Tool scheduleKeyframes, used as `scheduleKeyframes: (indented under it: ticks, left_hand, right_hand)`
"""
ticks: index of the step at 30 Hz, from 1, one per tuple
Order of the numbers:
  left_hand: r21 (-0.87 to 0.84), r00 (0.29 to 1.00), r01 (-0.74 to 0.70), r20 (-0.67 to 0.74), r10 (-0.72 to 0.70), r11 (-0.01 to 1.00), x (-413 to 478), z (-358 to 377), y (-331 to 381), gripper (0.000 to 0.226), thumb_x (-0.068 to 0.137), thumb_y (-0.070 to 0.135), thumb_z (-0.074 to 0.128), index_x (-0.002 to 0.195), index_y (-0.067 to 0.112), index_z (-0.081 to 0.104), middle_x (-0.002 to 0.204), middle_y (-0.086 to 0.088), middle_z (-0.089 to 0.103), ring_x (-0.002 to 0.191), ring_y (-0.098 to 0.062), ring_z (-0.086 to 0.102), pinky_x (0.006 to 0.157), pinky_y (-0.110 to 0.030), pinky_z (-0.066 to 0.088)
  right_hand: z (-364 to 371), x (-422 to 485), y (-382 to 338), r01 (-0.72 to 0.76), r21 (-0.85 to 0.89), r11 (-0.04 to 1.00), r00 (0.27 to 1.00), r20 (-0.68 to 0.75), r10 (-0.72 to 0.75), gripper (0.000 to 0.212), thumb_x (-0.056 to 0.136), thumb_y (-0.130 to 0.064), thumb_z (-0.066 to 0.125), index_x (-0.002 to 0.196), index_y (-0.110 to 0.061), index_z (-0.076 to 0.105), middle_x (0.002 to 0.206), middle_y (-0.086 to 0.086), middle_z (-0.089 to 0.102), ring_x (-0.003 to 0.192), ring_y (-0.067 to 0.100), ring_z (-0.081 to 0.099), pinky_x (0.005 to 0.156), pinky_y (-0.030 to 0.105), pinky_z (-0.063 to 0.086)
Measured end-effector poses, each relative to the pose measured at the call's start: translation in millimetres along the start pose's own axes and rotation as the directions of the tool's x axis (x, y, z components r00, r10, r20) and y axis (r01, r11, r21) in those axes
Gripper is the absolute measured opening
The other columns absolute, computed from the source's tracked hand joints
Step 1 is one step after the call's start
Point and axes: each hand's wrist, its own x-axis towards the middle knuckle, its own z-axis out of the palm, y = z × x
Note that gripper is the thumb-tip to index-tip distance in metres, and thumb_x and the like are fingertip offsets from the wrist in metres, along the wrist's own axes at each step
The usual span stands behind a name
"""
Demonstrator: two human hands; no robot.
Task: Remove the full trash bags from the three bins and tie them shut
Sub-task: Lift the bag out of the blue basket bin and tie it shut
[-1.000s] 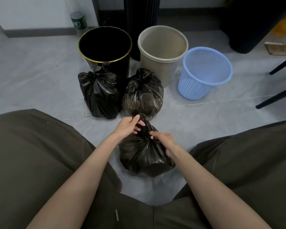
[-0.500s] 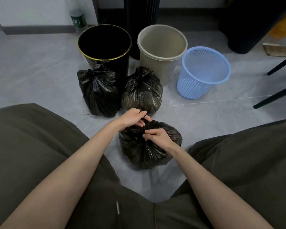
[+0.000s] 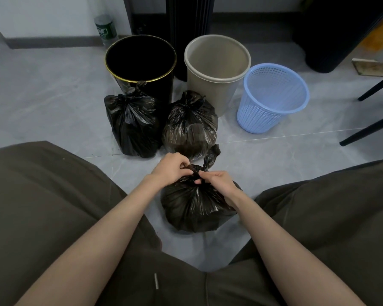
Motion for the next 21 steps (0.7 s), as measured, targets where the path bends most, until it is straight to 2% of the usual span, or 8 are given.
scheduleKeyframes:
  ticks: [4,6,8,10,12,16,18,21]
  left_hand:
    - [-0.039,1.0,0.009,-0.019,-0.01,0.999,-3.2,-0.5,5.1,0.014,0.079,0.029,0.073,0.071,0.022,0.064,0.069,0.005,0.059,0.067,-0.01,0.055,0.061,-0.02,0.037]
    - [-0.063,0.999,0.017,0.05,-0.013,0.998,-4.7,-0.5,5.8,0.014,0.077,0.028,0.076,0.071,0.02,0.066,0.068,0.005,0.064,0.063,-0.004,0.055,0.058,-0.017,0.038]
    - [-0.096,0.993,0.034,0.115,-0.023,0.995,-6.5,0.2,4.4,0.013,0.074,0.026,0.078,0.072,0.018,0.067,0.07,0.004,0.066,0.06,0.0,0.055,0.057,-0.013,0.039]
    - [-0.117,0.988,0.06,0.151,-0.042,0.991,-8.1,1.9,2.0,0.015,0.072,0.025,0.08,0.076,0.016,0.07,0.07,0.004,0.065,0.061,0.001,0.055,0.055,-0.008,0.039]
    - [-0.141,0.982,0.09,0.177,-0.065,0.986,-9.9,3.1,0.2,0.018,0.071,0.025,0.081,0.081,0.013,0.071,0.072,0.004,0.065,0.064,-0.001,0.057,0.057,-0.005,0.04]
    - [-0.2,0.971,0.142,0.219,-0.097,0.969,-12.2,6.4,-8.0,0.017,0.07,0.024,0.082,0.078,0.015,0.07,0.076,0.0,0.066,0.074,-0.01,0.061,0.068,-0.016,0.046]
    - [-0.183,0.967,0.157,0.229,-0.114,0.97,-12.2,7.7,-11.5,0.017,0.073,0.025,0.079,0.074,0.019,0.063,0.073,0.003,0.064,0.076,-0.012,0.06,0.067,-0.018,0.046]
    - [-0.123,0.971,0.146,0.21,-0.118,0.982,-12.3,4.4,-6.3,0.026,0.075,0.031,0.077,0.087,0.019,0.057,0.076,0.006,0.058,0.08,-0.014,0.057,0.067,-0.023,0.044]
  right_hand:
    - [-9.7,4.2,-9.5,-0.292,0.233,0.927,0.955,0.115,0.272,0.022,0.09,-0.023,0.062,0.108,-0.012,0.069,0.077,0.0,0.075,0.072,0.012,0.067,0.07,0.024,0.053]
    - [-15.3,7.2,-9.8,-0.394,0.276,0.877,0.915,0.211,0.345,0.014,0.09,-0.024,0.061,0.097,-0.019,0.071,0.069,-0.004,0.073,0.058,0.008,0.064,0.065,0.022,0.049]
    - [-17.8,7.3,-7.4,-0.428,0.268,0.863,0.897,0.241,0.37,0.01,0.079,-0.028,0.068,0.081,-0.021,0.075,0.063,-0.006,0.066,0.038,0.004,0.045,0.052,0.017,0.037]
    - [-18.3,8.4,-3.1,-0.45,0.227,0.864,0.886,0.237,0.399,0.01,0.078,-0.033,0.071,0.08,-0.023,0.074,0.057,-0.01,0.062,0.035,0.005,0.03,0.054,0.017,0.026]
    - [-18.6,11.5,0.2,-0.463,0.238,0.854,0.881,0.225,0.415,0.012,0.08,-0.034,0.071,0.081,-0.022,0.071,0.05,-0.014,0.059,0.035,0.006,0.029,0.058,0.018,0.027]
    - [-17.6,12.5,0.7,-0.412,0.185,0.892,0.909,0.156,0.388,0.019,0.082,-0.03,0.072,0.068,-0.024,0.059,0.04,-0.013,0.039,0.048,0.006,0.028,0.062,0.02,0.03]
    - [-15.7,12.5,0.7,-0.362,0.158,0.919,0.93,0.131,0.344,0.019,0.083,-0.023,0.071,0.072,-0.024,0.056,0.041,-0.012,0.038,0.054,0.007,0.027,0.061,0.021,0.031]
    - [-13.2,12.9,3.4,-0.264,0.216,0.94,0.964,0.075,0.254,0.018,0.079,-0.01,0.075,0.088,-0.018,0.062,0.063,-0.002,0.053,0.065,0.009,0.048,0.066,0.023,0.046]
